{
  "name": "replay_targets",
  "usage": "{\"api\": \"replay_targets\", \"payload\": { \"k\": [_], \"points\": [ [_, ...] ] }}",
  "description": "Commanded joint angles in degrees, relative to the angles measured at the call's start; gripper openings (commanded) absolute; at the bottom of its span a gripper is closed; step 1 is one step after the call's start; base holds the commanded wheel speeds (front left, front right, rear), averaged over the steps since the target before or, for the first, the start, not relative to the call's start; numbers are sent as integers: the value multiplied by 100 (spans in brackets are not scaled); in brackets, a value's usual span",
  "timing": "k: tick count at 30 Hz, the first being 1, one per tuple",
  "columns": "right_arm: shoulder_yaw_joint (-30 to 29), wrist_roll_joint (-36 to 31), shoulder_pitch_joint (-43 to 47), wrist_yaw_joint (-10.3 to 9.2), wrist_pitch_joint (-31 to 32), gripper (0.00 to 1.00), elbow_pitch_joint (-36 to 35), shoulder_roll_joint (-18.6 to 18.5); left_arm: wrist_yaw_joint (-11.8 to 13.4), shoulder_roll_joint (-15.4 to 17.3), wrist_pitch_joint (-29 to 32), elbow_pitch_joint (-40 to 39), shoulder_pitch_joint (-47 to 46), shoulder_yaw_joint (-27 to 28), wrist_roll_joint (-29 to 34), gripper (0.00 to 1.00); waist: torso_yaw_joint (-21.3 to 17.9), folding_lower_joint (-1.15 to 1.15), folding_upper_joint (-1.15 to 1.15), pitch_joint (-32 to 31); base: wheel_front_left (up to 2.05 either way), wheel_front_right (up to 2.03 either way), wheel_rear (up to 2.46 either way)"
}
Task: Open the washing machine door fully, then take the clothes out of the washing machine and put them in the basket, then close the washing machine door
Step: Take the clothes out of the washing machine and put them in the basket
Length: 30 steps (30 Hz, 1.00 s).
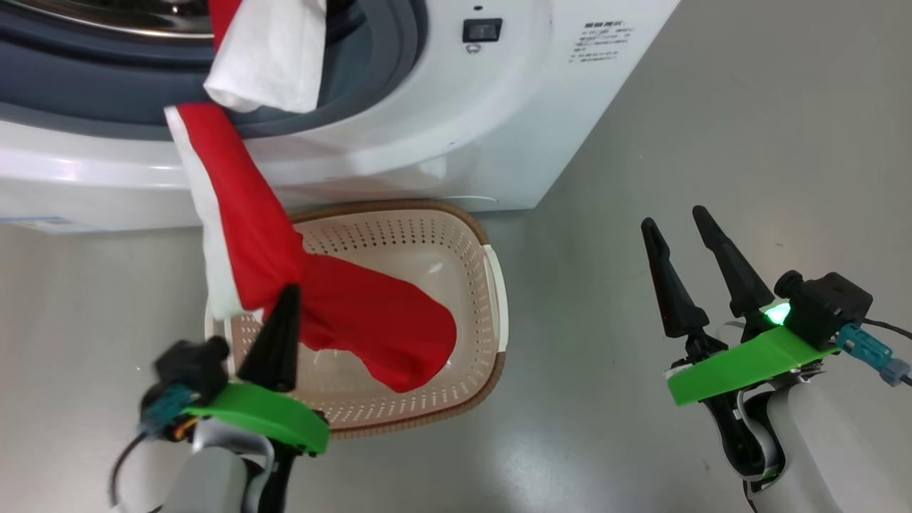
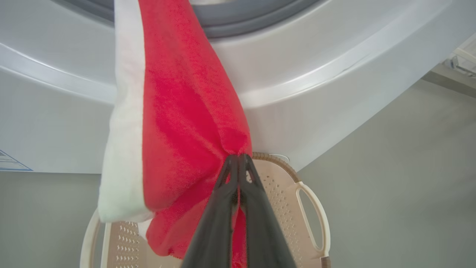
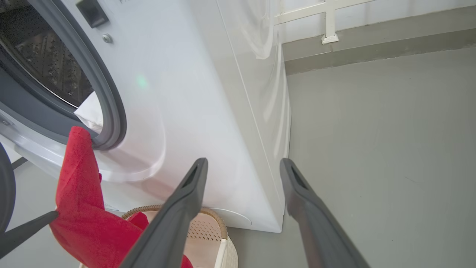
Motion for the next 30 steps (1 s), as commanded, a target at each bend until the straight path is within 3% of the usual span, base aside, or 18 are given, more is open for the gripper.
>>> {"api": "replay_targets", "payload": {
  "k": [1,13,24,25,27,28,30],
  "points": [
    [120,27,14,37,-36,100,-143,-10,-31,137,-29,98,-120,20,-46,0,-37,0,-1,59,0,0,0],
    [82,7,-72,37,-36,100,-201,40,-31,294,-29,1686,-942,-728,-464,0,-318,0,-1,359,0,0,0],
    [56,-27,-142,37,-36,100,-249,91,-32,458,-29,2328,-1433,-679,-497,0,-395,0,-1,568,0,0,0],
    [56,-28,-144,37,-36,100,-246,93,-32,462,-29,2349,-1450,-659,-484,20,-395,0,-1,570,0,0,0],
    [60,-28,-142,37,-36,100,-234,95,-32,472,-29,2377,-1466,-612,-459,37,-396,0,-1,560,0,0,0],
    [60,-28,-142,37,-36,100,-234,95,-32,472,-29,2377,-1466,-612,-459,37,-396,0,-1,560,0,0,0],
    [63,-26,-136,37,-36,100,-221,97,-32,478,-29,2374,-1458,-558,-429,49,-395,0,-1,536,0,0,0]
  ]
}}
